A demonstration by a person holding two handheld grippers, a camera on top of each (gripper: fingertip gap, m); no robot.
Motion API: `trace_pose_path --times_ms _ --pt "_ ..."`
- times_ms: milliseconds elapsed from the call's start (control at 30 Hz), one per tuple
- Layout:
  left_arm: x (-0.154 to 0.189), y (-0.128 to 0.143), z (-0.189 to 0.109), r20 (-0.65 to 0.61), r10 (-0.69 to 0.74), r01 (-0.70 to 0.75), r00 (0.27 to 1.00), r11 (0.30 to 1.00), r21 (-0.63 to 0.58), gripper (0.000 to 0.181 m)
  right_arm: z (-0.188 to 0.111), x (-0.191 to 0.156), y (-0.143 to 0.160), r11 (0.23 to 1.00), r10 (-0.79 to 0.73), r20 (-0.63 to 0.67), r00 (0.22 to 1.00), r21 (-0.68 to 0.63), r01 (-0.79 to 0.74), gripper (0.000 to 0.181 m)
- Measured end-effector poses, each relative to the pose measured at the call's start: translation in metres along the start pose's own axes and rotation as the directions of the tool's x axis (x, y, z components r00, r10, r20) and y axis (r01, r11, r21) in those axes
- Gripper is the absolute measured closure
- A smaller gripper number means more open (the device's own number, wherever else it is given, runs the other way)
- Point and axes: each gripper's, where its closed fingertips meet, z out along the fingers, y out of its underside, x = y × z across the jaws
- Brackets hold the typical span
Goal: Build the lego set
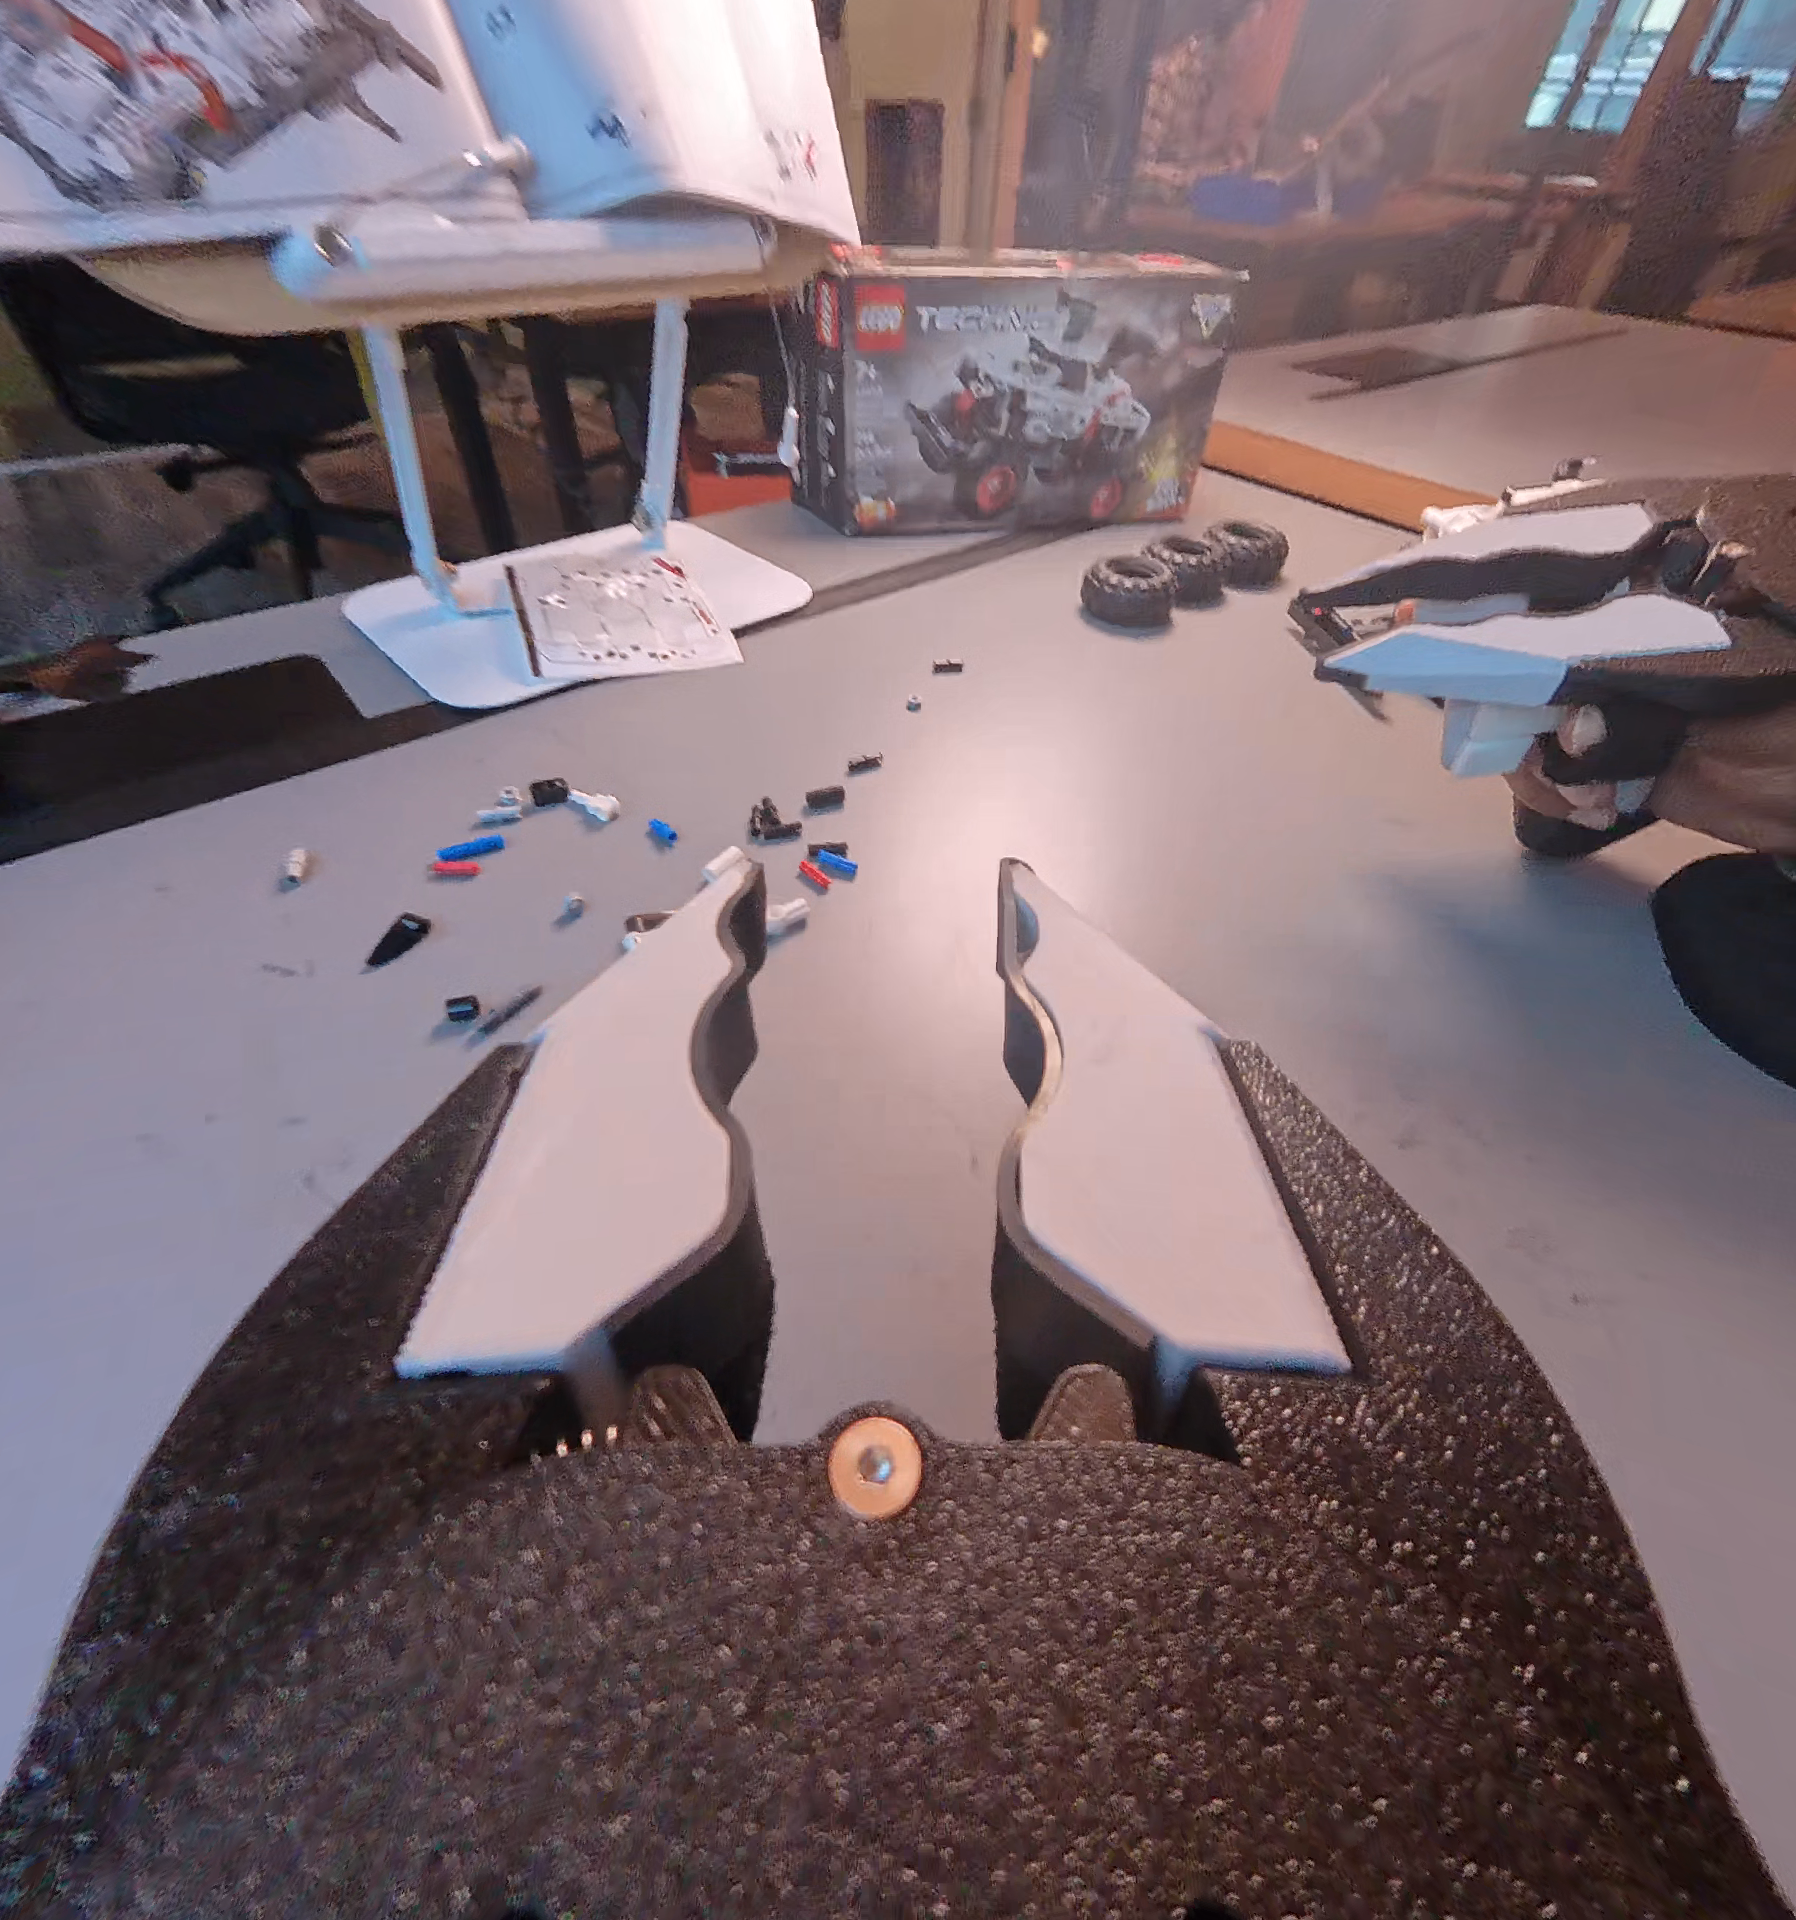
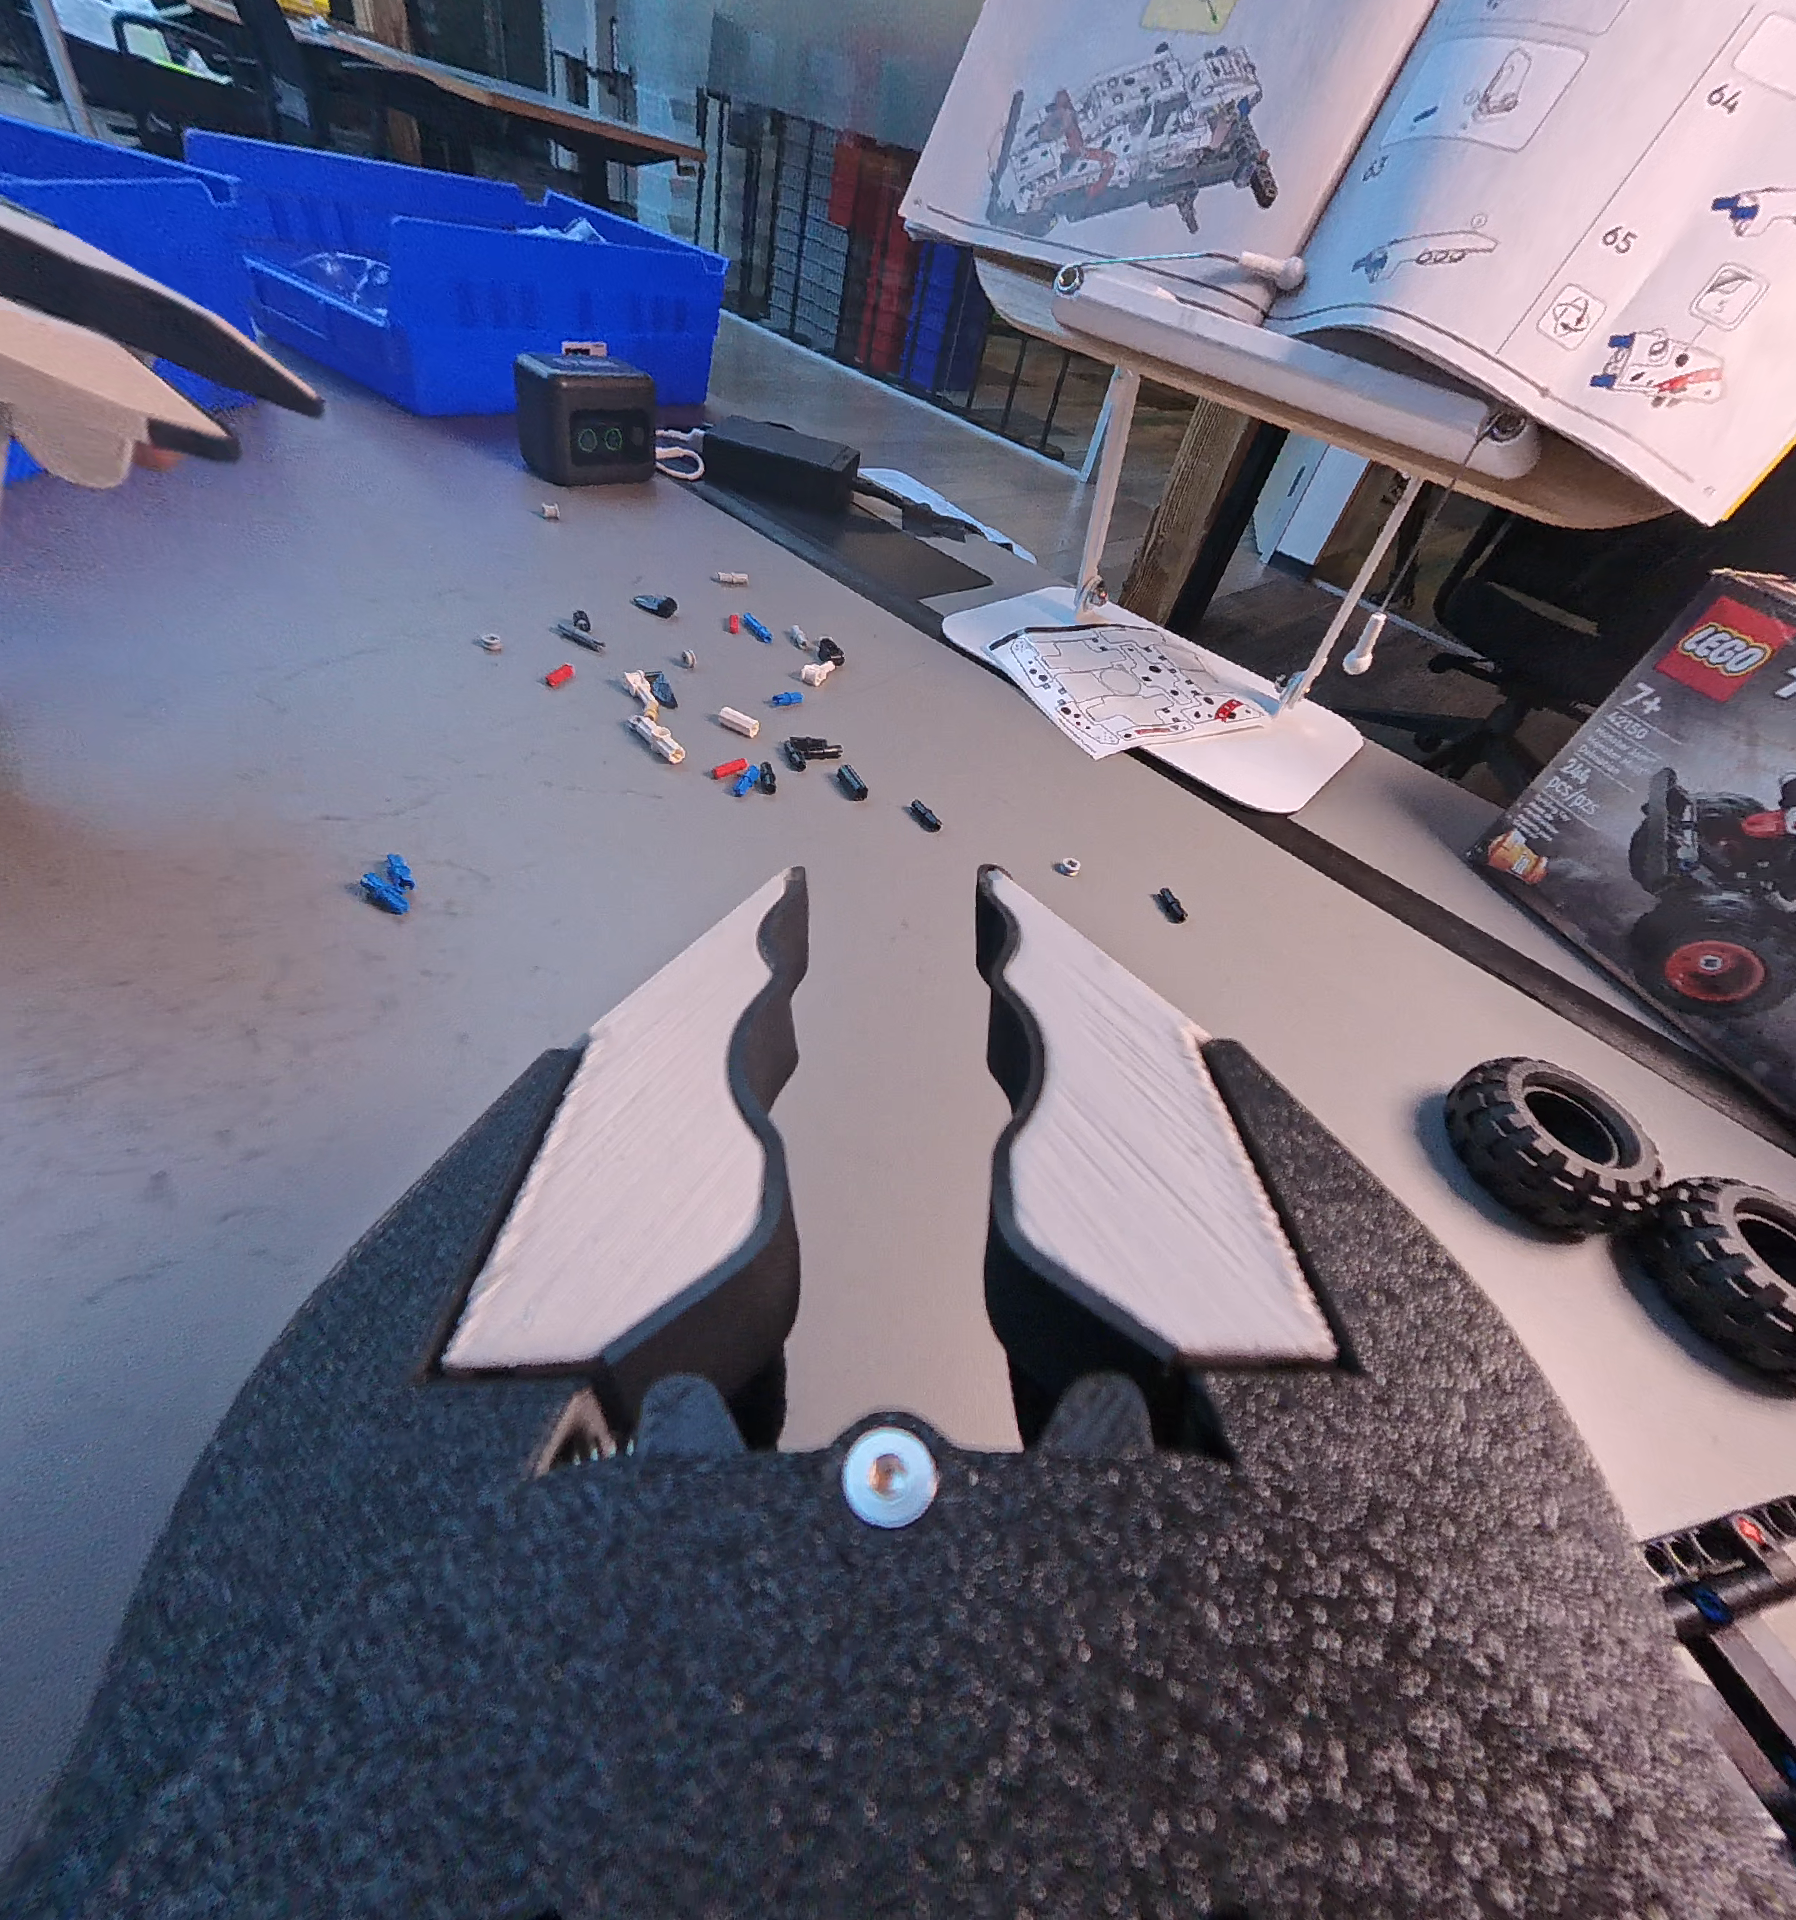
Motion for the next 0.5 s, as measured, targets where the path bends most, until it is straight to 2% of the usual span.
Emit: trace_pose_path --times_ms 100,167,233,300,367,433,500 --pt "-0.008 -0.021 -0.028 0.088 0.014 -0.023 0.996 0.994 0.107 0.135 0.000 -0.001 -0.001 1.000 0.001 0.001 1.000 0.001 -0.001 0.145" --pt "-0.019 -0.044 -0.057 0.177 0.034 -0.069 0.984 0.978 0.194 0.133 -0.001 -0.003 -0.002 1.000 -0.013 -0.003 1.000 0.005 0.013 0.144" --pt "-0.042 -0.069 -0.100 0.325 0.071 -0.161 0.943 0.953 0.258 0.133 0.000 -0.006 -0.003 0.999 -0.038 -0.006 0.999 0.008 0.038 0.144" --pt "-0.073 -0.093 -0.157 0.481 0.083 -0.245 0.873 0.927 0.285 0.134 0.000 -0.011 -0.005 0.997 -0.073 -0.007 0.997 0.008 0.073 0.144" --pt "-0.110 -0.109 -0.218 0.618 0.067 -0.288 0.783 0.920 0.265 0.136 0.001 -0.017 -0.006 0.996 -0.090 0.005 0.996 0.011 0.090 0.144" --pt "-0.151 -0.109 -0.269 0.701 0.044 -0.243 0.712 0.952 0.186 0.135 0.004 -0.024 -0.005 0.997 -0.074 0.026 0.997 0.011 0.074 0.144" --pt "-0.188 -0.096 -0.299 0.711 0.029 -0.128 0.702 0.988 0.086 0.135 0.006 -0.030 -0.005 0.999 -0.049 0.049 0.998 0.012 0.048 0.143"
